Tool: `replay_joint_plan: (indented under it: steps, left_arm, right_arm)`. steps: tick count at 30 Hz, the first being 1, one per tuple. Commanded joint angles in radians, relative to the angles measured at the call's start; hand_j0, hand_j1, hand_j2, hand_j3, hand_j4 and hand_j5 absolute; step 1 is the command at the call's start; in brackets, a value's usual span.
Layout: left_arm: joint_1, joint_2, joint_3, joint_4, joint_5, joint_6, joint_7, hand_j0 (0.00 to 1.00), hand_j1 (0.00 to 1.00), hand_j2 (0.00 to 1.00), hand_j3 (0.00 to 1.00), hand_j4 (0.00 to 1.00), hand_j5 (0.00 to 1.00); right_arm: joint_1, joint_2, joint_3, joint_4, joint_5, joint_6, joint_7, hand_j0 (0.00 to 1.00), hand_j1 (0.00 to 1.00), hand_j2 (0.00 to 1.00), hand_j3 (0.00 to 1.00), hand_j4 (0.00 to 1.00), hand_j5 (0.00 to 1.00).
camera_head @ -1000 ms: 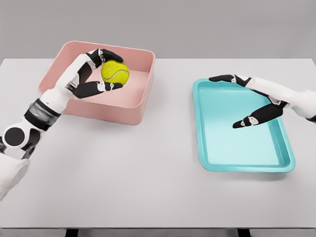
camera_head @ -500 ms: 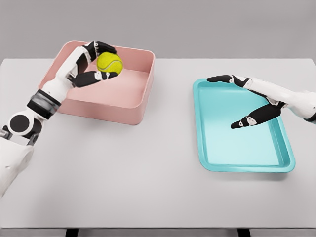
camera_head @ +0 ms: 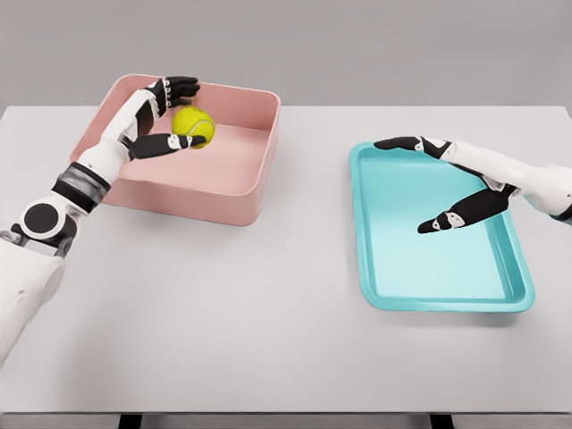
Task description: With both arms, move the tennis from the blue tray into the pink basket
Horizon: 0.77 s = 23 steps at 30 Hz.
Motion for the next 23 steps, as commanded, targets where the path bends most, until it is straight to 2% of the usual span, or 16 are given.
replay_joint_plan:
  steps: [1,3,7,9,11,13,14,17,20,23]
  left_arm:
    - [0.000,0.002,0.001,-0.007,0.002,-0.008,-0.001,1.00,1.00,1.00,1.00,1.00,1.00]
    - [0.002,0.006,0.003,-0.019,0.004,-0.009,-0.002,1.00,1.00,1.00,1.00,1.00,1.00]
    - [0.015,0.034,0.010,-0.144,0.008,-0.025,-0.004,1.00,1.00,1.00,1.00,1.00,1.00]
    - [0.034,0.094,0.004,-0.205,0.013,-0.092,-0.007,1.00,1.00,1.00,1.00,1.00,1.00]
    - [0.095,0.194,0.007,-0.299,0.016,-0.216,-0.040,1.00,1.00,1.00,1.00,1.00,1.00]
    - [0.141,0.269,0.010,-0.328,0.016,-0.324,-0.057,1.00,1.00,1.00,1.00,1.00,1.00]
    - [0.182,0.336,0.010,-0.334,0.015,-0.324,-0.060,1.00,1.00,1.00,1.00,1.00,1.00]
    - [0.241,0.473,0.012,-0.332,0.012,-0.324,-0.060,1.00,1.00,1.00,1.00,1.00,1.00]
    - [0.264,0.539,0.013,-0.323,0.004,-0.324,-0.060,1.00,1.00,1.00,1.00,1.00,1.00]
    - [0.273,0.554,0.021,-0.322,-0.001,-0.324,-0.060,1.00,1.00,1.00,1.00,1.00,1.00]
  right_arm:
    - [0.000,-0.001,0.000,0.001,-0.008,0.003,0.000,1.00,1.00,1.00,1.00,1.00,1.00]
    - [0.000,-0.001,0.000,0.003,-0.008,0.003,0.000,1.00,1.00,1.00,1.00,1.00,1.00]
    - [-0.002,-0.002,0.000,-0.001,-0.008,0.003,0.000,1.00,1.00,1.00,1.00,1.00,1.00]
    - [-0.002,-0.001,0.000,0.003,-0.008,0.003,0.000,1.00,1.00,1.00,1.00,1.00,1.00]
    - [0.000,0.001,0.001,0.004,-0.008,0.003,0.000,1.00,1.00,1.00,1.00,1.00,1.00]
    - [0.002,0.001,0.003,0.004,-0.008,0.003,0.000,1.00,1.00,1.00,1.00,1.00,1.00]
    - [0.002,0.001,0.003,0.004,-0.008,0.003,0.000,1.00,1.00,1.00,1.00,1.00,1.00]
    - [0.002,0.001,0.003,0.004,-0.008,0.003,0.000,1.00,1.00,1.00,1.00,1.00,1.00]
    - [0.002,0.001,0.003,0.004,-0.008,0.003,0.000,1.00,1.00,1.00,1.00,1.00,1.00]
    - [0.002,0.002,0.004,0.003,-0.008,0.003,0.000,1.00,1.00,1.00,1.00,1.00,1.00]
